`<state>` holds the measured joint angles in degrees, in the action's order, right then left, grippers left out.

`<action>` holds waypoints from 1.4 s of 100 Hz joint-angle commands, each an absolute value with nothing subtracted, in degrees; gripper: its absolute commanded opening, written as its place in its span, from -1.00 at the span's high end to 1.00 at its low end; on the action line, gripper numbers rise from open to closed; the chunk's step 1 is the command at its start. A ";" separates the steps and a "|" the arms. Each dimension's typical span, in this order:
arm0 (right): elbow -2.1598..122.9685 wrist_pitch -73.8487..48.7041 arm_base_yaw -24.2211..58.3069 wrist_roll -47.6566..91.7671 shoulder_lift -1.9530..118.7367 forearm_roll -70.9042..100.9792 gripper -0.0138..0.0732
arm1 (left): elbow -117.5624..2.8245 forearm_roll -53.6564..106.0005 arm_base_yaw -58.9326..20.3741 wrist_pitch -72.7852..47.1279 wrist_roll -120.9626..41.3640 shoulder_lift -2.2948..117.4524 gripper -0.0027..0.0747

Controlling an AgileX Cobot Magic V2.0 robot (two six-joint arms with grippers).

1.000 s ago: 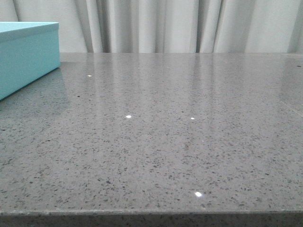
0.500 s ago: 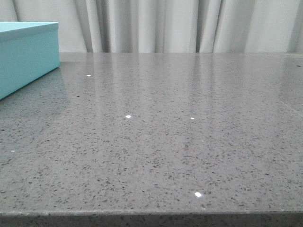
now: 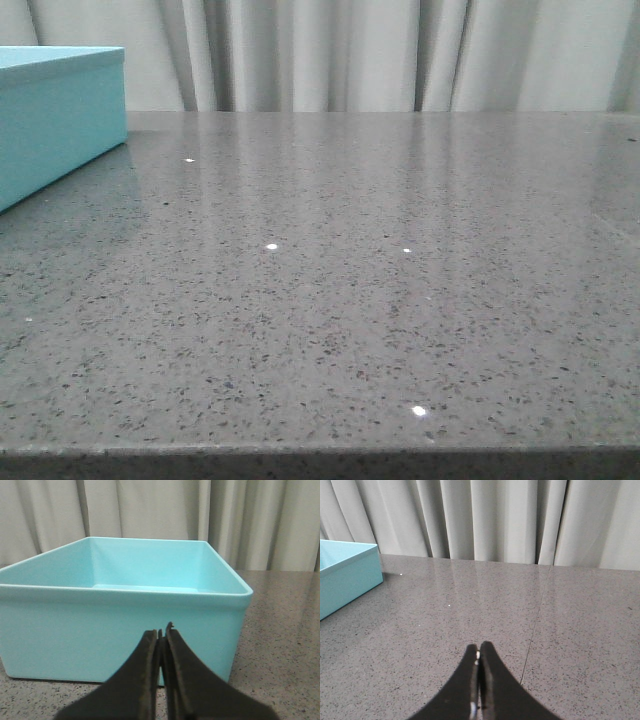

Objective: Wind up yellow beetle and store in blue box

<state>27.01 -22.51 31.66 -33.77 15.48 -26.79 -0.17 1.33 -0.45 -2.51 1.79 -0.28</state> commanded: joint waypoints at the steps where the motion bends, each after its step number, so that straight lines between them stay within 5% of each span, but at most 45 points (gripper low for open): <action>1: 28.38 -18.55 31.63 -33.21 15.88 -28.41 0.84 | 2.28 1.91 -0.96 1.71 2.32 -2.11 0.98; 108: 27.39 -18.50 30.53 -33.21 16.08 -34.07 0.84 | 2.28 1.91 -0.96 1.71 2.32 -2.11 0.98; 140: 19.17 0.72 20.67 -14.72 16.02 -13.66 0.84 | 2.28 1.91 -0.96 1.71 2.32 -2.11 0.98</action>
<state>19.62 -9.42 23.37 -22.28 15.48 -20.06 -0.17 1.33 -0.45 -2.51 1.79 -0.28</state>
